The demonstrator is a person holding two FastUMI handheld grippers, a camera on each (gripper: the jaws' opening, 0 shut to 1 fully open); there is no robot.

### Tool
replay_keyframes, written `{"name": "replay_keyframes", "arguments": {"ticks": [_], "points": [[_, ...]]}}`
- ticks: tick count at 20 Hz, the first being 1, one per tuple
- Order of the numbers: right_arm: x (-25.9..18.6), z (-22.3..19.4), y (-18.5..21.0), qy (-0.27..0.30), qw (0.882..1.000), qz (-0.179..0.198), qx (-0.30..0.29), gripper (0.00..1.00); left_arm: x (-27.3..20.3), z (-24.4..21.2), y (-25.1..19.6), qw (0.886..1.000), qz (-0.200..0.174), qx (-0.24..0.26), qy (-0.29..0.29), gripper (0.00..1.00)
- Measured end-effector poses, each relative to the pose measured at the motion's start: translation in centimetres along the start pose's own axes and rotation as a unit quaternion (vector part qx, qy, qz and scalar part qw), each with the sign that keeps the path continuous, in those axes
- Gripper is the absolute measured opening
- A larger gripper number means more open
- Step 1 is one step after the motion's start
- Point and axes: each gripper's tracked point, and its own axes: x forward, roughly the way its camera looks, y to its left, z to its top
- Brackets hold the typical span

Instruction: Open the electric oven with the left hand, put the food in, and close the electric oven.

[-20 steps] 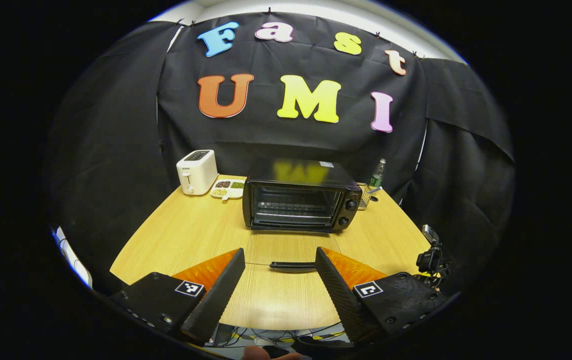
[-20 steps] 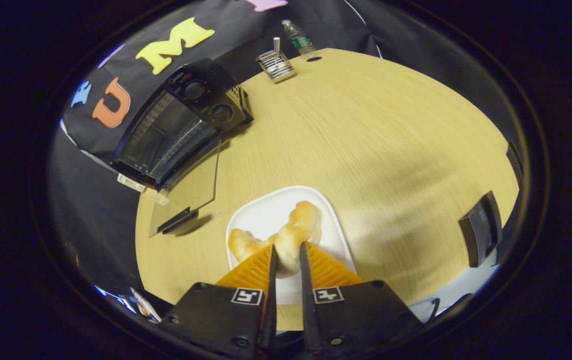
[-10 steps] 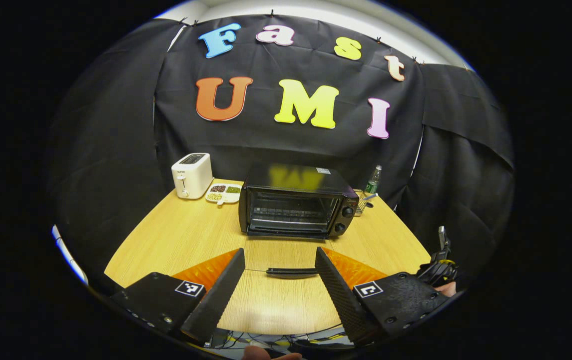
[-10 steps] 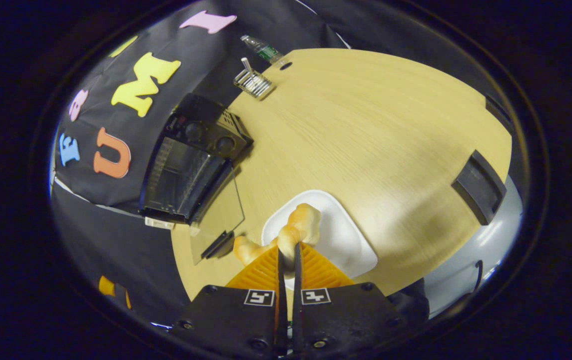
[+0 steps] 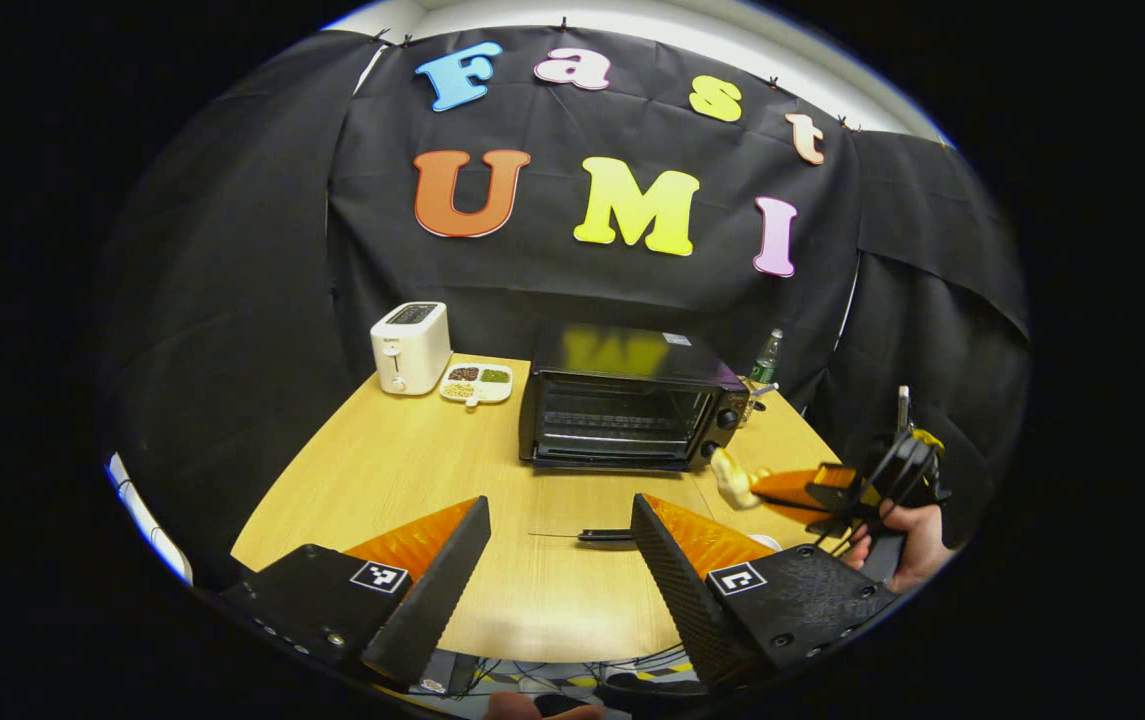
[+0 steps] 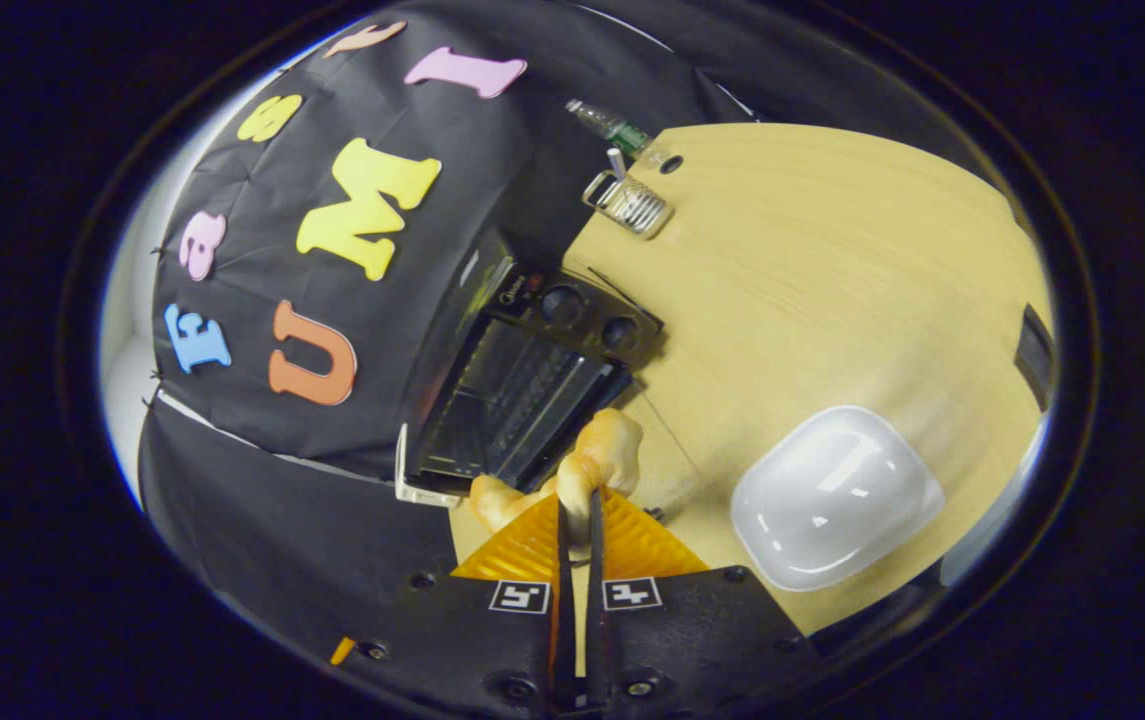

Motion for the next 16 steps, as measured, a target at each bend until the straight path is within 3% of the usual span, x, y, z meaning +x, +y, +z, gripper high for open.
{"name": "replay_keyframes", "arguments": {"ticks": [6,16], "points": [[7.3,1.3,4.3,-0.034,0.999,0.018,0.019,0.08,-1.2,-1.1,3.0,1.000,0.022,-0.010,0.014,0.94],[19.2,3.1,4.8,-0.076,0.997,-0.003,0.020,0.06,-2.7,-3.7,6.6,0.996,0.062,-0.021,0.064,0.93]]}}
